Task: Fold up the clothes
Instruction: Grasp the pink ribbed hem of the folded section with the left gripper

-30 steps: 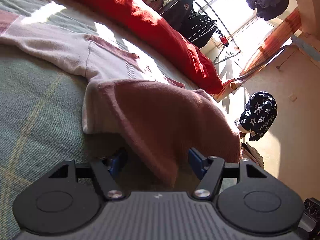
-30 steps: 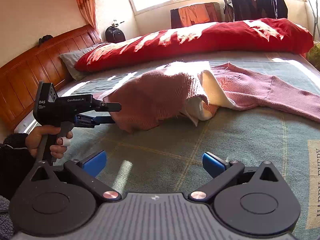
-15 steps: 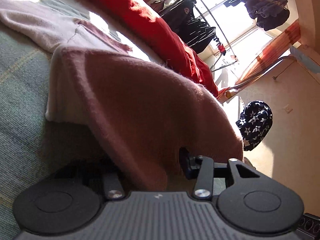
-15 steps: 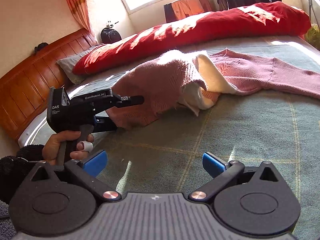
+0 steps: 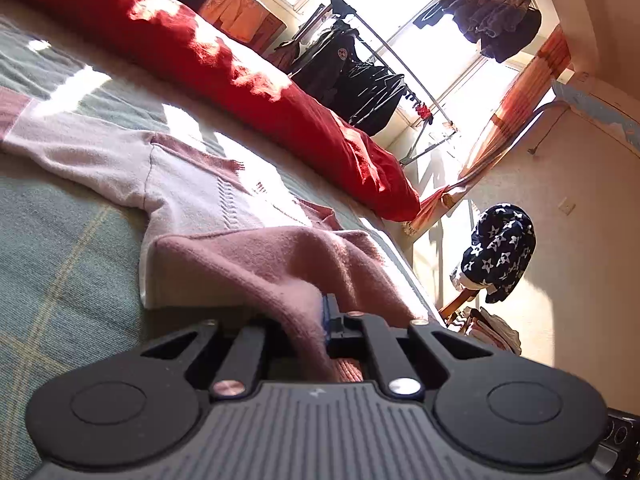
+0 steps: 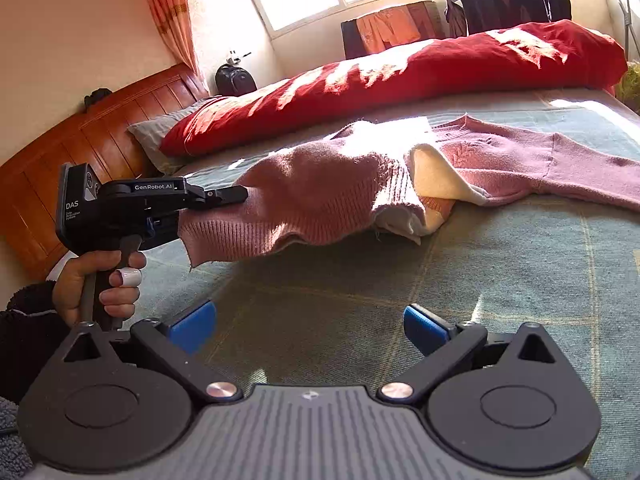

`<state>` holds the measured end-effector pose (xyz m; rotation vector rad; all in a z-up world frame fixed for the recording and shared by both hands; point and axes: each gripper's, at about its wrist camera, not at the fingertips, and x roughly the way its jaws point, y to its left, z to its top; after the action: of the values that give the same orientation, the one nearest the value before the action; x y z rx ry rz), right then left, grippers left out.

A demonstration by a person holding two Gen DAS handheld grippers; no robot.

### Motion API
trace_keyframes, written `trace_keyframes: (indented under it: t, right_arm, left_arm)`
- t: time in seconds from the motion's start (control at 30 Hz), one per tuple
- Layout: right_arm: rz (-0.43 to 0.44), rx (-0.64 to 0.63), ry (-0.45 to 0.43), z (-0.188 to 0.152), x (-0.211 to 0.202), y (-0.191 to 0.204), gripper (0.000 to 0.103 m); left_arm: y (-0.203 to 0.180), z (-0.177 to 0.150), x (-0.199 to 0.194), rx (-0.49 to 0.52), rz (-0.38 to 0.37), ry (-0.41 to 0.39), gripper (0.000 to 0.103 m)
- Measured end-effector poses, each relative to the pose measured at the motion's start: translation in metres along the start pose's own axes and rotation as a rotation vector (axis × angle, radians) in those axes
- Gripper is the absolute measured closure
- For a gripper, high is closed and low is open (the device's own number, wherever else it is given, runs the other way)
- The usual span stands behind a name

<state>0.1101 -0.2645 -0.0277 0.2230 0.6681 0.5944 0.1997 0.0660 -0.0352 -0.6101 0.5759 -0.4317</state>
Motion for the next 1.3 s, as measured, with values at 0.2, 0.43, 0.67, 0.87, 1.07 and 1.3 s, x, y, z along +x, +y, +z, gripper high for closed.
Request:
trace_keyframes:
  t: [0.2, 0.43, 0.67, 0.87, 1.07, 1.3]
  right_arm:
    - [0.009, -0.008, -0.019, -0.002, -0.012, 0.005, 0.001]
    - [0.003, -0.048, -0.006, -0.007, -0.007, 0.004, 0.008]
    - [-0.068, -0.142, 0.076, -0.011, 0.016, -0.002, 0.037]
    - [-0.109, -0.117, 0.127, -0.018, 0.035, -0.015, 0.037]
    - [-0.162, -0.223, 0.113, -0.009, 0.048, -0.014, 0.040]
    - [-0.238, -0.391, 0.097, 0.014, 0.083, -0.025, 0.061]
  left_arm:
    - [0.005, 0.016, -0.039, 0.039, 0.065, -0.018, 0.098]
    - [0.026, 0.007, -0.036, 0.033, 0.127, 0.034, 0.097]
    - [0.046, -0.020, -0.017, 0.003, 0.133, 0.110, 0.061]
    - [0.045, -0.043, -0.009, 0.075, 0.172, 0.148, 0.045]
    - [0.048, -0.047, -0.017, 0.058, 0.167, 0.113, 0.064]
    - [0.052, -0.049, -0.013, 0.028, 0.187, 0.093, 0.070]
